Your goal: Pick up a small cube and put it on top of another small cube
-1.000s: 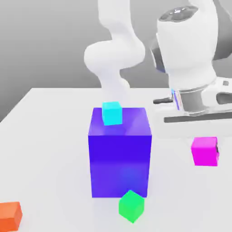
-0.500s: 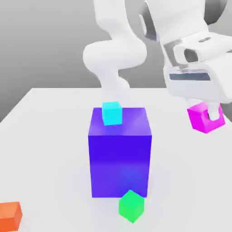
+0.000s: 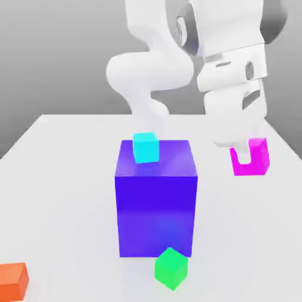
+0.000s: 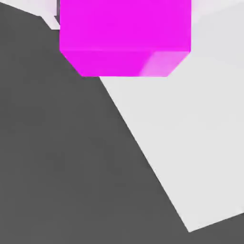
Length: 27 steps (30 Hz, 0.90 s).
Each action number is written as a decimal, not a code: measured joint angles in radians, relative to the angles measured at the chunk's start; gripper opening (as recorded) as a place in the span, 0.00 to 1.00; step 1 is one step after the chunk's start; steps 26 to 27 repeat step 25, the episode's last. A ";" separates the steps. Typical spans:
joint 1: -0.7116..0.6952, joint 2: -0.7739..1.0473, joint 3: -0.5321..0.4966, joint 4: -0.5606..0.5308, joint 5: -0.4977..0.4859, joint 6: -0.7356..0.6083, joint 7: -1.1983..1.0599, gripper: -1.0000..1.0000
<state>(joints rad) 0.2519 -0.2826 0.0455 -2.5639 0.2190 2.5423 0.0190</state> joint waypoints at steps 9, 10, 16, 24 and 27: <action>-0.135 0.127 0.062 -0.029 -0.111 0.044 0.546 0.00; -0.147 0.145 0.062 -0.032 -0.125 0.049 0.607 0.00; -0.223 0.275 0.033 -0.048 -0.206 0.085 0.969 0.00; -0.228 0.488 0.022 -0.042 -0.261 0.269 1.068 1.00; -0.228 0.488 0.022 -0.042 -0.261 0.269 1.068 1.00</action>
